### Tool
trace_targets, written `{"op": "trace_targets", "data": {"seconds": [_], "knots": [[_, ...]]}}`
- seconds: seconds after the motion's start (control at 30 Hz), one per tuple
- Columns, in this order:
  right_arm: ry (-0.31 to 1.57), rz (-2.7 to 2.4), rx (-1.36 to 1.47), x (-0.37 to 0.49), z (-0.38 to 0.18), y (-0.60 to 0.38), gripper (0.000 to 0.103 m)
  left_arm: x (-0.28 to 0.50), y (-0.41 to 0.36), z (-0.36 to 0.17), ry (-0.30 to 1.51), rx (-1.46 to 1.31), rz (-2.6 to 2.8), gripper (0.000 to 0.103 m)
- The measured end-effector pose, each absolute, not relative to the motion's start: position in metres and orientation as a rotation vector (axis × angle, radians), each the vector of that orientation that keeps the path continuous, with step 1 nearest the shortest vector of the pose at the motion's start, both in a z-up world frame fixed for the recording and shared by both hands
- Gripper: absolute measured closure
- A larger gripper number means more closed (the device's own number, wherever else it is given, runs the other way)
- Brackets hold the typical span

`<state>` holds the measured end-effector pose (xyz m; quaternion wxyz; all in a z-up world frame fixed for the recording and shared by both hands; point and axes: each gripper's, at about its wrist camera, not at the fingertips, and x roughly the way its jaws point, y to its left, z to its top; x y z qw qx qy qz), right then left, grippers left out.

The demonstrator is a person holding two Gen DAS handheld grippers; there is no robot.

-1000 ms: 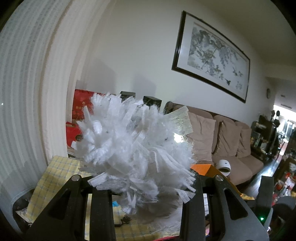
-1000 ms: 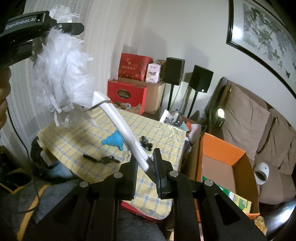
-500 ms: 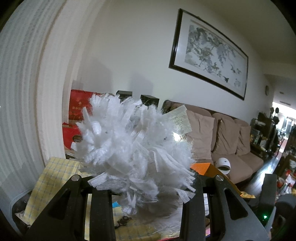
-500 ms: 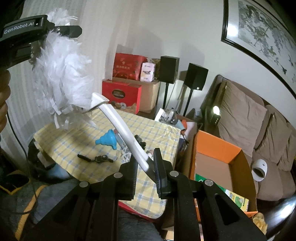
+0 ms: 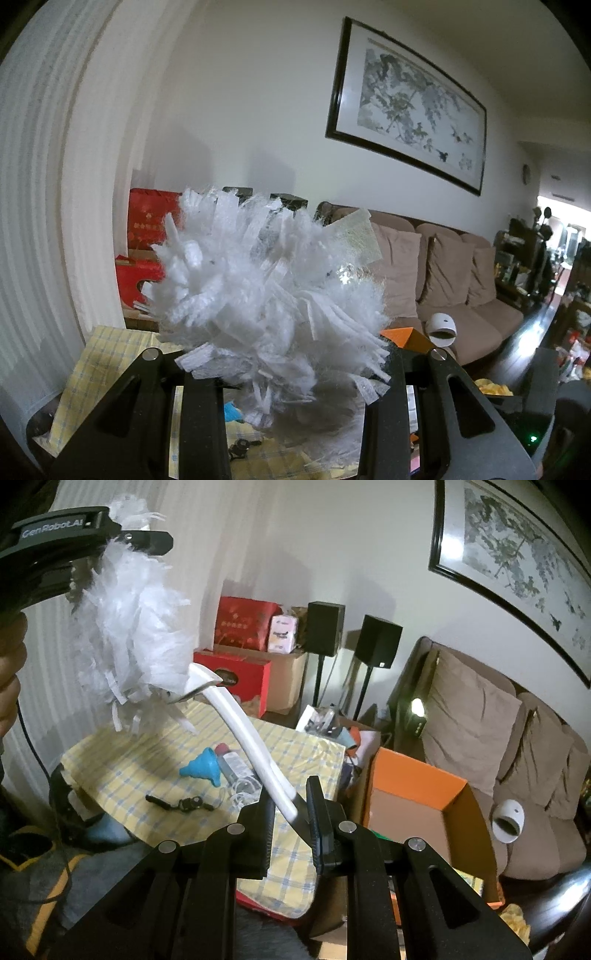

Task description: Organize objects

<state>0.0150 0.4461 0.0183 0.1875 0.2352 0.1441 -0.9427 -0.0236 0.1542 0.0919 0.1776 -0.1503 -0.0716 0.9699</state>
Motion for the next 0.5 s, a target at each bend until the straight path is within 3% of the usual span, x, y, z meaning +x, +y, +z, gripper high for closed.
{"op": "trace_targets", "data": {"seconds": [0.5], "knots": [[0.360, -2.677, 0.650, 0.014, 0.023, 0.462, 0.088, -0.034, 0.165, 0.096, -0.192, -0.449, 2.721, 0.072]]}}
